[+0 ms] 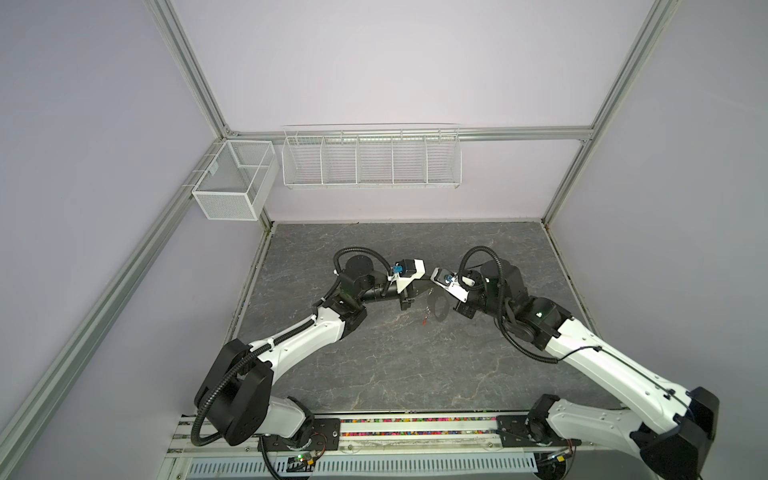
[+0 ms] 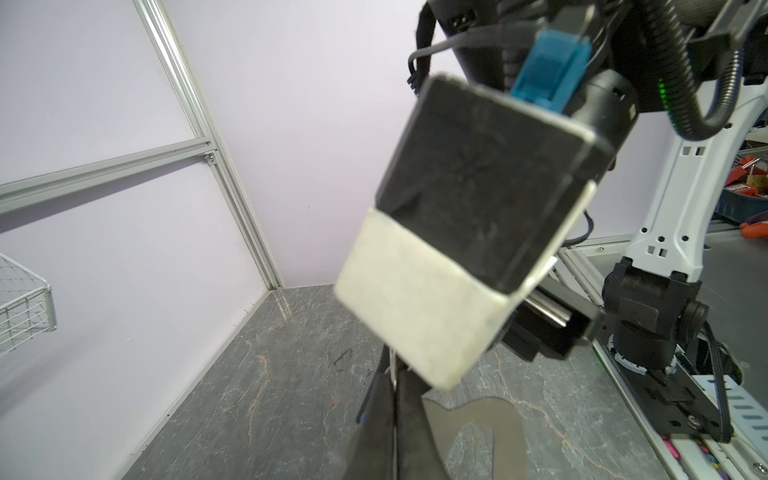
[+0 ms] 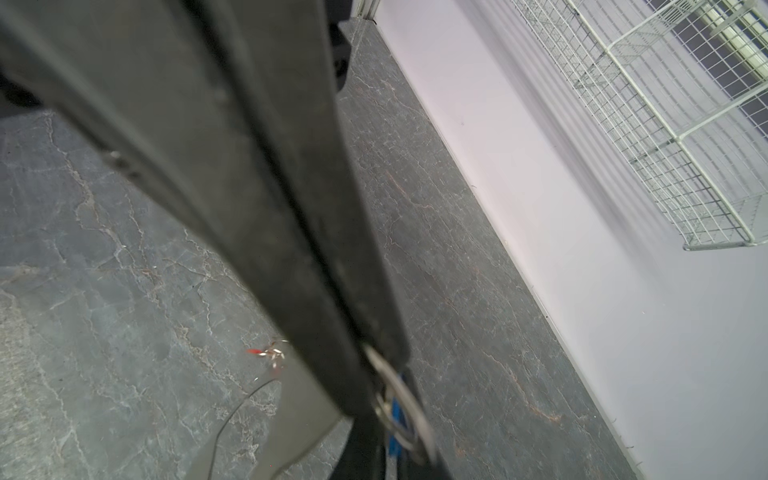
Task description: Put the keys on the keyring
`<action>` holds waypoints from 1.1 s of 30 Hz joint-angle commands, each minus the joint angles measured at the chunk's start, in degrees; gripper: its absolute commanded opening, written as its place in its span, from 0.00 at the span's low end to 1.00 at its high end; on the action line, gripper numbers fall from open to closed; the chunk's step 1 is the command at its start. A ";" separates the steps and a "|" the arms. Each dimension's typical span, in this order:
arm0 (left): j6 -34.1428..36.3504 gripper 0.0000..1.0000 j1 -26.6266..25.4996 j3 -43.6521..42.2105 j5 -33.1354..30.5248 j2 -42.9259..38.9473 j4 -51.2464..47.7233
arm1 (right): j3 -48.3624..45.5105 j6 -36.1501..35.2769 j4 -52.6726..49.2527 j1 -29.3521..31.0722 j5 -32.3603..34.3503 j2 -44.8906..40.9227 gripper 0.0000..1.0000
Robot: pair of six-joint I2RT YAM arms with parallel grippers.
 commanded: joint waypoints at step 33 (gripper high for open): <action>2.89 0.00 -0.31 3.73 0.49 3.18 -7.89 | 4.60 -9.32 -3.07 1.86 9.91 -1.47 0.07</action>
